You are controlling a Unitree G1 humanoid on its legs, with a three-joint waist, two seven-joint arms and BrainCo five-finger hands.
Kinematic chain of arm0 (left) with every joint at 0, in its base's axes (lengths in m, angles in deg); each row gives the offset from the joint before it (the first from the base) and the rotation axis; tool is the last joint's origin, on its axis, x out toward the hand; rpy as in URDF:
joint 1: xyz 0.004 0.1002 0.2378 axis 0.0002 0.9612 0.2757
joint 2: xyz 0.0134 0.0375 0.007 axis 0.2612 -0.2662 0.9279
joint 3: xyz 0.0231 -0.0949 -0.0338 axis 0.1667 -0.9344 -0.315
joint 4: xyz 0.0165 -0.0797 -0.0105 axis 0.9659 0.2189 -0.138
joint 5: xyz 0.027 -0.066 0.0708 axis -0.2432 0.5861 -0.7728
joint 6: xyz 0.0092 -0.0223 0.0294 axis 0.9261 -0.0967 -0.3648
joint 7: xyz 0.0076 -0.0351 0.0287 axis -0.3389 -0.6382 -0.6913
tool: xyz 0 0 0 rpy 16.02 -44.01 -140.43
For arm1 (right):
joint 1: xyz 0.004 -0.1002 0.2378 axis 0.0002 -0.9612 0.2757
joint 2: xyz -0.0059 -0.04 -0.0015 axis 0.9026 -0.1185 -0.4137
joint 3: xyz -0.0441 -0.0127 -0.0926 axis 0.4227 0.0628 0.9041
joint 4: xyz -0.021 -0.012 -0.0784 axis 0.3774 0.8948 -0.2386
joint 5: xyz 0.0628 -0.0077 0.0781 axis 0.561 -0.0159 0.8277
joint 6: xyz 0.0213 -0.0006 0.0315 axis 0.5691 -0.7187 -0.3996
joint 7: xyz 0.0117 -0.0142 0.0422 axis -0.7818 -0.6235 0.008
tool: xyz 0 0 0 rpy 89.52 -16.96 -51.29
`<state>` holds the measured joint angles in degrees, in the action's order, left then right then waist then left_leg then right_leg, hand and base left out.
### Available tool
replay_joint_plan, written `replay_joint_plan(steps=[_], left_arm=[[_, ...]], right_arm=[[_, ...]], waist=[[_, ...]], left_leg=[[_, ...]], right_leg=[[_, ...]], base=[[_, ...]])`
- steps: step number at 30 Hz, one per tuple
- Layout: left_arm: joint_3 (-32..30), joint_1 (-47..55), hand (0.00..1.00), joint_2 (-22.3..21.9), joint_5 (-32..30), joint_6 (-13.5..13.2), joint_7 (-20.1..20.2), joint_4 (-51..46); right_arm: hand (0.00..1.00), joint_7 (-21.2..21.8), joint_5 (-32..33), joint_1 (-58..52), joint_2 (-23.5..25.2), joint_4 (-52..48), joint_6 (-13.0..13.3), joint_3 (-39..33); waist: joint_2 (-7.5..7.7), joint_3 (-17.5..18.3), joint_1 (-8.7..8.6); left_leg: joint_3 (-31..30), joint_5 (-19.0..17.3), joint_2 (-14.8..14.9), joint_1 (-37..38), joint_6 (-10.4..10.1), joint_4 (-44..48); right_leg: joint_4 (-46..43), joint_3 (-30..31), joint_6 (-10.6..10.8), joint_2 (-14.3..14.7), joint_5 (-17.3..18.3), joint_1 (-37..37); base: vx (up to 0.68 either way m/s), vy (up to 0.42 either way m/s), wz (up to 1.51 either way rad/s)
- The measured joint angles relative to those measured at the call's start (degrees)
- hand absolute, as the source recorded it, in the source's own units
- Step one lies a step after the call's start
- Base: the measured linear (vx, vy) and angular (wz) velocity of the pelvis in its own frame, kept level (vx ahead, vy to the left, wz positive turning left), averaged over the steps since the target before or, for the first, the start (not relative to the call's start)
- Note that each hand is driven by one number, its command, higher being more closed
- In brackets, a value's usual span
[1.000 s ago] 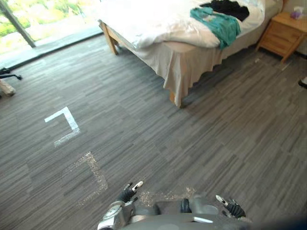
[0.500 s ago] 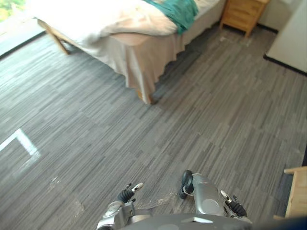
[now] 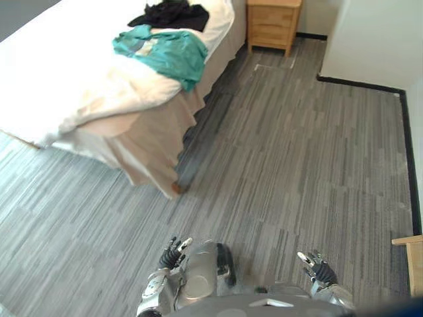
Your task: Tidy the bed and pick cloth on bed and put in laundry
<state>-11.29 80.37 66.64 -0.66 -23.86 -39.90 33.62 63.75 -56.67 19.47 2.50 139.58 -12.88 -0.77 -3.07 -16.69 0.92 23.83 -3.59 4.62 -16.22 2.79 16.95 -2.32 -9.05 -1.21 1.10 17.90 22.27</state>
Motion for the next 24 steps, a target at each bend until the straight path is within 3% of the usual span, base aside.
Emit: replay_joint_plan(steps=[1,2,3,4,6,8,10,11,12,13,14,15,17,20,21,24], left_arm=[[-1.03,-0.22,0.00,-0.45,-0.05,-0.08,0.12,0.99],[-1.80,-0.81,0.00,0.17,-0.62,-0.10,0.08,1.57],[-1.83,-1.26,0.00,0.48,-1.31,-0.39,0.11,1.74],[-1.85,-1.31,0.00,0.68,-1.32,-0.62,0.10,2.03],[-1.74,-1.55,0.00,0.67,-1.90,-0.40,0.06,2.82],[-1.80,-1.69,0.00,0.63,-2.61,0.62,-0.19,3.37],[-1.64,-1.53,0.00,0.80,-3.12,1.52,-0.33,3.76],[-1.65,-1.37,0.00,0.84,-3.31,1.91,-0.25,3.91],[-1.63,-1.38,0.00,1.18,-3.43,1.91,-0.22,4.54],[-1.58,-1.37,0.00,1.19,-3.53,1.88,-0.20,5.02],[-1.54,-1.05,0.00,1.14,-3.66,1.69,-0.19,6.08],[-1.47,-0.79,0.00,1.02,-4.06,1.76,-0.06,6.29],[-0.64,-1.06,0.00,1.51,-4.40,1.69,0.61,6.17],[1.32,-1.99,0.00,2.24,-4.06,1.85,2.42,6.00],[1.30,-1.77,0.00,2.09,-2.98,2.16,2.48,5.98],[0.40,-1.02,0.00,1.26,-2.13,2.18,2.28,5.34]], right_arm=[[0.00,0.08,-0.15,-0.47,0.37,-0.03,0.06,-0.24],[0.00,0.13,-0.18,-0.58,1.04,0.00,0.10,0.02],[0.00,0.05,0.02,-1.85,2.32,0.24,0.19,0.03],[0.00,-0.06,0.07,-1.54,2.41,0.47,0.11,-0.04],[0.00,-0.80,0.03,-0.57,2.95,0.46,-0.64,-0.01],[0.00,-1.10,-1.05,-0.03,3.77,0.19,-0.84,-0.08],[0.00,-1.01,-1.64,0.13,3.75,0.49,-1.08,-0.33],[0.00,-1.06,-0.93,0.27,3.85,0.60,-1.19,-0.79],[0.00,-1.10,0.36,0.29,3.61,0.71,-1.31,-1.40],[0.00,-1.17,1.14,-0.01,3.26,0.70,-1.42,-1.74],[0.00,-1.04,3.42,-0.91,2.23,0.06,-1.55,-1.93],[0.00,-0.98,4.10,-1.83,1.41,-0.39,-1.49,-1.93],[0.00,-1.06,5.36,-3.68,1.92,-0.31,-1.04,-2.06],[0.00,-1.88,6.94,-6.47,3.57,1.14,-1.04,-3.01],[0.00,-2.35,8.21,-6.56,4.25,1.08,-0.92,-3.84],[0.00,-2.38,8.51,-6.32,4.24,0.29,-0.31,-3.67]], waist=[[0.68,0.53,-0.09],[2.72,1.35,-0.58],[4.37,2.91,-0.06],[4.88,3.15,0.75],[4.65,3.31,0.50],[4.61,3.36,1.56],[4.39,3.81,1.88],[4.72,4.09,1.70],[5.35,4.03,1.36],[5.18,4.04,0.96],[4.41,4.09,0.00],[3.85,4.35,-0.53],[4.28,4.52,-1.38],[5.37,4.12,-1.61],[5.38,4.15,-1.59],[4.69,4.10,-1.26]], left_leg=[[1.77,6.39,-1.18,1.41,6.33,-2.25],[3.42,5.46,-3.19,1.68,5.89,-3.01],[4.53,3.59,-5.41,1.98,8.16,-3.56],[4.68,2.87,-6.47,2.30,8.70,-2.86],[6.25,1.25,-7.35,2.77,11.06,-0.73],[7.53,-1.03,-8.25,5.45,11.14,-0.42],[5.77,-5.54,-8.82,9.30,9.34,-0.10],[2.92,-8.25,-9.81,12.02,8.72,-1.24],[0.88,-8.90,-11.29,15.20,7.92,-2.56],[-0.13,-8.95,-11.78,17.25,7.79,-3.67],[-2.55,-8.90,-12.38,21.12,7.75,-6.06],[-5.48,-8.83,-12.77,24.49,7.63,-8.13],[-11.62,-8.63,-13.41,27.98,6.76,-10.38],[-20.66,-8.72,-13.43,31.66,5.75,-11.05],[-24.78,-9.51,-13.21,32.51,4.47,-10.80],[-29.03,-11.67,-11.16,33.23,1.48,-9.65]], right_leg=[[0.77,-0.66,1.68,-0.74,1.21,3.13],[0.79,-2.40,2.16,-2.61,0.92,3.55],[0.75,-5.54,4.43,-4.60,-1.37,3.56],[0.88,-6.35,4.59,-5.38,-3.31,3.78],[0.34,-8.00,5.00,-5.50,-8.34,4.99],[-5.57,-8.05,6.51,-6.35,-11.40,4.76],[-21.93,-9.01,9.67,-8.07,-13.75,0.24],[-38.00,-8.72,9.15,-10.59,-16.59,-6.03],[-52.88,-7.71,9.37,-13.42,-13.76,-12.85],[-57.78,-7.78,8.65,-14.68,-12.16,-15.70],[-63.28,-9.13,5.58,-16.84,-9.59,-20.62],[-64.32,-9.16,4.20,-17.29,-7.81,-25.38],[-60.54,-8.38,4.47,-17.20,-4.85,-31.67],[-43.22,-7.25,4.70,-16.25,-3.36,-33.94],[-32.33,-6.75,4.52,-15.71,-4.03,-33.93],[-17.52,-5.55,3.74,-12.72,-9.09,-33.89]], base=[[0.60,0.175,0.03],[0.72,0.198,0.47],[0.72,0.203,0.51],[0.59,0.173,0.45],[0.46,0.171,0.62],[0.56,0.245,0.64],[0.46,0.215,0.60],[0.36,0.116,0.77],[0.34,0.090,0.76],[0.30,0.061,0.86],[0.29,0.067,0.90],[0.29,0.064,1.15],[0.29,-0.005,1.49],[0.40,-0.138,1.88],[0.29,-0.135,1.35],[0.43,-0.232,1.06]])
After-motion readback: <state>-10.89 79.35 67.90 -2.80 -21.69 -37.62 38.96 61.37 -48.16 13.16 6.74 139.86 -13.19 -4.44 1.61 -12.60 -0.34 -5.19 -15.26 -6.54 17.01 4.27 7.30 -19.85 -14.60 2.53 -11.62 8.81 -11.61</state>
